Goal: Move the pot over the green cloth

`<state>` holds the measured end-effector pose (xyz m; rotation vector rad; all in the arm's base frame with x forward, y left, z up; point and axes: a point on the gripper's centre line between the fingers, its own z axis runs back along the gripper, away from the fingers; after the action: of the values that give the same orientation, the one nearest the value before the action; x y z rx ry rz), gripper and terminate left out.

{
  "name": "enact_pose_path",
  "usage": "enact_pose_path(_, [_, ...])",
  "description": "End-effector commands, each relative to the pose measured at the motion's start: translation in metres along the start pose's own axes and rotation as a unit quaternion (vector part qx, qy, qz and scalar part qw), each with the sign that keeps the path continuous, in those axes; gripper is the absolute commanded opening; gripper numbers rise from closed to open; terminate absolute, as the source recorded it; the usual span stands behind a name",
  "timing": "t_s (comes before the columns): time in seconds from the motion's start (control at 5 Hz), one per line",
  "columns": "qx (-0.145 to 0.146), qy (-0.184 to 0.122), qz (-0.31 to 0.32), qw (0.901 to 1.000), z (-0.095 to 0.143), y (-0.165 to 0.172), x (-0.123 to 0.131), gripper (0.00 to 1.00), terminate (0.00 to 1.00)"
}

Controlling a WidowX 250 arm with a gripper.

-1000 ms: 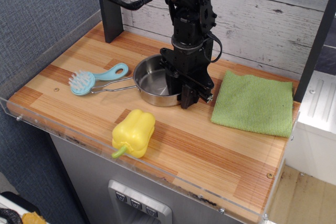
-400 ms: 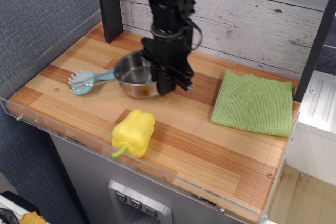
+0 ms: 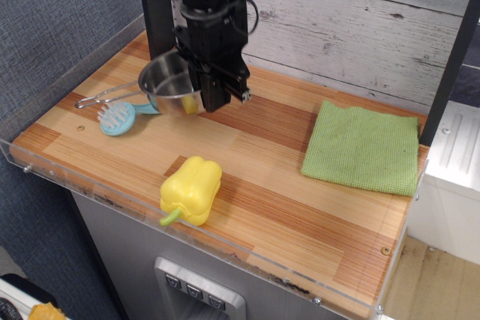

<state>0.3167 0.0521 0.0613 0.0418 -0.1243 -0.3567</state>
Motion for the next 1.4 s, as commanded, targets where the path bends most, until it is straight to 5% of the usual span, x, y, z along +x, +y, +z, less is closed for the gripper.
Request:
enact_pose_path(0.0, [-0.012,-0.07,-0.012,0.9974,0.046,-0.029,0.039,0.0,0.0])
enact_pose_path(0.2, [-0.032,-0.063,-0.015,0.9974,0.046,-0.056,0.059,0.0,0.0])
enact_pose_path(0.6, [-0.014,-0.036,-0.051,0.9979,0.037,-0.107,0.082,0.0,0.0])
enact_pose_path(1.2, [0.023,0.019,-0.096,0.995,-0.008,-0.137,0.073,0.0,0.0])
